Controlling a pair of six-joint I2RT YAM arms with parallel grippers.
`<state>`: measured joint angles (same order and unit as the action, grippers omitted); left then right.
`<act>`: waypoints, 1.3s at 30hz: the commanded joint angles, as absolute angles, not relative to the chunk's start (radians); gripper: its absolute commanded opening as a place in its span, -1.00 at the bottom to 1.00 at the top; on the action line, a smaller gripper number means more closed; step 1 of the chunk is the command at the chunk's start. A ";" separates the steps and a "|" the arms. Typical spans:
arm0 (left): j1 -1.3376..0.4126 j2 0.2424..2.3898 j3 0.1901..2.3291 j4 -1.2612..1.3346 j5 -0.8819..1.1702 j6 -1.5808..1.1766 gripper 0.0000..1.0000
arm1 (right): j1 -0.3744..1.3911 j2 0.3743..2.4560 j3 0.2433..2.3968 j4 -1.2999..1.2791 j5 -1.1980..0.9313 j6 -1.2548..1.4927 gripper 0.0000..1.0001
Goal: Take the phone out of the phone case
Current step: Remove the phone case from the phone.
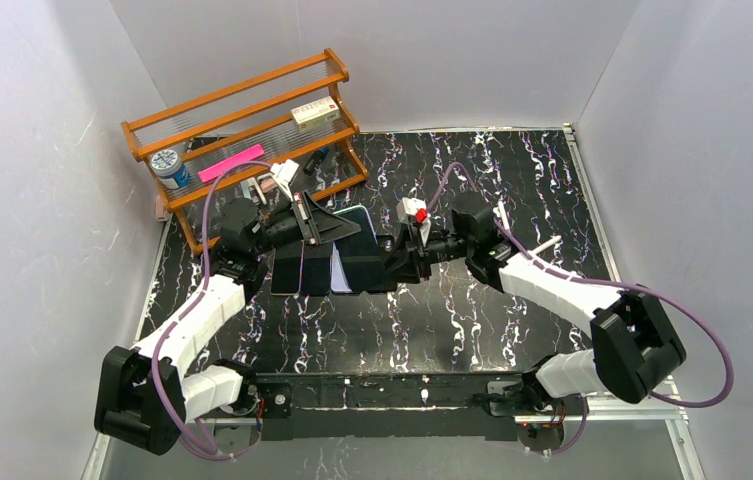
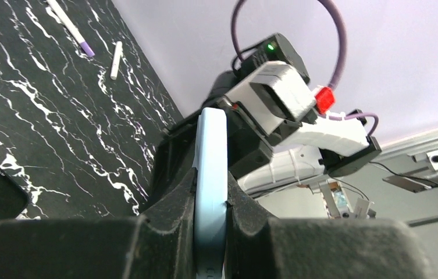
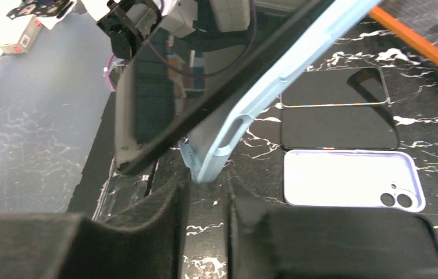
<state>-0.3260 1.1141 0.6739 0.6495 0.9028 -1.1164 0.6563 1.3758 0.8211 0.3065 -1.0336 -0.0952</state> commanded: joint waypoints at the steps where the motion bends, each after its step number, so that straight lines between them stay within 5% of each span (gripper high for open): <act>1: -0.359 1.082 0.661 0.667 0.849 -1.120 -1.00 | 0.665 1.282 0.766 0.576 -0.864 0.089 -0.19; 5: -0.351 1.078 0.648 0.662 0.751 -1.077 -1.00 | 0.665 1.201 0.702 0.576 -0.770 0.143 0.22; 12: -0.325 1.072 0.641 0.603 0.594 -1.015 -1.00 | 0.664 1.085 0.651 0.466 -0.629 0.228 0.52; 18: -0.321 1.054 0.621 0.580 0.503 -0.998 -1.00 | 0.664 1.064 0.618 0.530 -0.635 0.444 0.48; 25: -0.321 1.047 0.615 0.616 0.522 -1.033 -1.00 | 0.664 1.163 0.611 0.676 -0.654 0.687 0.19; 39: -0.321 1.028 0.591 0.687 0.546 -1.099 -1.00 | 0.665 1.224 0.584 0.733 -0.566 0.800 0.02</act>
<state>-0.3218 1.0679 0.5827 0.5961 0.5251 -1.0603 0.6617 1.2201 0.5884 0.6426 -0.5850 0.7650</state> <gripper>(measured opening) 0.125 0.518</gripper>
